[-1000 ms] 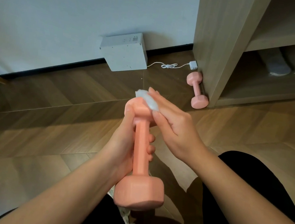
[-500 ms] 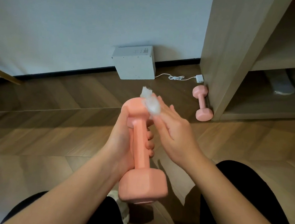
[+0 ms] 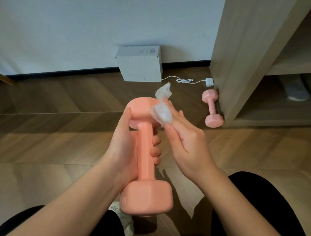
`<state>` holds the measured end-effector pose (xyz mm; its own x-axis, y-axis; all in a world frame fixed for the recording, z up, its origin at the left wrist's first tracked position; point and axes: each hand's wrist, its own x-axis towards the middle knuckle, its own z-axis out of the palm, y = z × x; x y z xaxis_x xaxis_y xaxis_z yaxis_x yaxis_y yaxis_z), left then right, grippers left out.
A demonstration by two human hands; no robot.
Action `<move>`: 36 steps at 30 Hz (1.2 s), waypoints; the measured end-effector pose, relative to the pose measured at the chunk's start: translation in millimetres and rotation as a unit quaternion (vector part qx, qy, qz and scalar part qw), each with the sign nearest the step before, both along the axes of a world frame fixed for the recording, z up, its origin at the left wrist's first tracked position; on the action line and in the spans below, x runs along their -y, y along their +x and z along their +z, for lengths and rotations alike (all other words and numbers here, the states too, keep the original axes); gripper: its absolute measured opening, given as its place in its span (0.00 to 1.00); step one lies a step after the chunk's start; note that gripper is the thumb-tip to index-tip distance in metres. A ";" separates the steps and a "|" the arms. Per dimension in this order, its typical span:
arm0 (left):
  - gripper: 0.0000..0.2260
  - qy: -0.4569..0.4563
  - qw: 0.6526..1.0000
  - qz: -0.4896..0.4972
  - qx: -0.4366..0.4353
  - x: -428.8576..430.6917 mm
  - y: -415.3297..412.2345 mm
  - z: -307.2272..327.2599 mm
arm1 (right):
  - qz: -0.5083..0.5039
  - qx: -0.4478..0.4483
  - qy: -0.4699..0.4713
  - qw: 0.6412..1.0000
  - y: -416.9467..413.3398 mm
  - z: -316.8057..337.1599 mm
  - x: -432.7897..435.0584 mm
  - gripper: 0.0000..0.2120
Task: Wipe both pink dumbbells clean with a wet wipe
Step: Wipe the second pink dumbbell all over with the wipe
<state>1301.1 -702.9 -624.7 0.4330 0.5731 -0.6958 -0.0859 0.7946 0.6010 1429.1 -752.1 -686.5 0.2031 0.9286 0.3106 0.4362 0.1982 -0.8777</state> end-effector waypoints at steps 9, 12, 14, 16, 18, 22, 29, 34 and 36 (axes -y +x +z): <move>0.32 -0.008 1.000 -0.021 -0.016 -0.4 -1.4 -1.6 | -0.025 -0.102 -0.021 0.994 -1.4 2.7 -11.2 0.16; 0.31 -0.007 0.999 -0.033 -0.009 1.2 -0.9 -1.6 | -0.045 -0.178 -0.051 0.982 0.3 2.2 -14.4 0.12; 0.31 0.000 1.000 -0.031 -0.002 3.4 -0.3 -2.4 | -0.051 -0.190 -0.042 0.980 -1.7 0.6 -13.0 0.14; 0.32 0.013 1.000 -0.020 0.009 5.7 1.5 -2.4 | -0.019 -0.210 -0.032 0.977 -7.8 1.2 -8.3 0.16; 0.32 0.019 1.000 -0.010 0.016 6.0 4.0 -1.8 | 0.027 -0.260 -0.029 0.965 -11.9 2.1 -6.1 0.19; 0.32 0.026 0.999 -0.017 -0.005 4.9 6.5 -2.2 | 0.014 -0.307 -0.072 0.949 -6.2 8.5 -8.6 0.17; 0.32 0.204 0.961 -0.084 -0.168 6.7 11.9 -7.5 | 0.067 -0.579 -0.145 0.799 14.7 18.0 -5.1 0.23; 0.27 0.473 0.814 -0.153 -0.301 12.4 11.8 -15.8 | 0.050 -0.711 -0.162 0.683 22.7 18.3 -2.4 0.25; 0.25 0.482 0.805 -0.134 -0.319 8.4 11.4 -15.9 | 0.053 -0.709 -0.173 0.682 22.6 18.4 -0.6 0.27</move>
<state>1312.5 -711.3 -640.5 0.3613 0.9255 -0.1136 0.5808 -0.1281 0.8039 1451.7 -751.5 -668.1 -0.0029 0.9293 -0.3694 -0.9000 -0.1634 -0.4040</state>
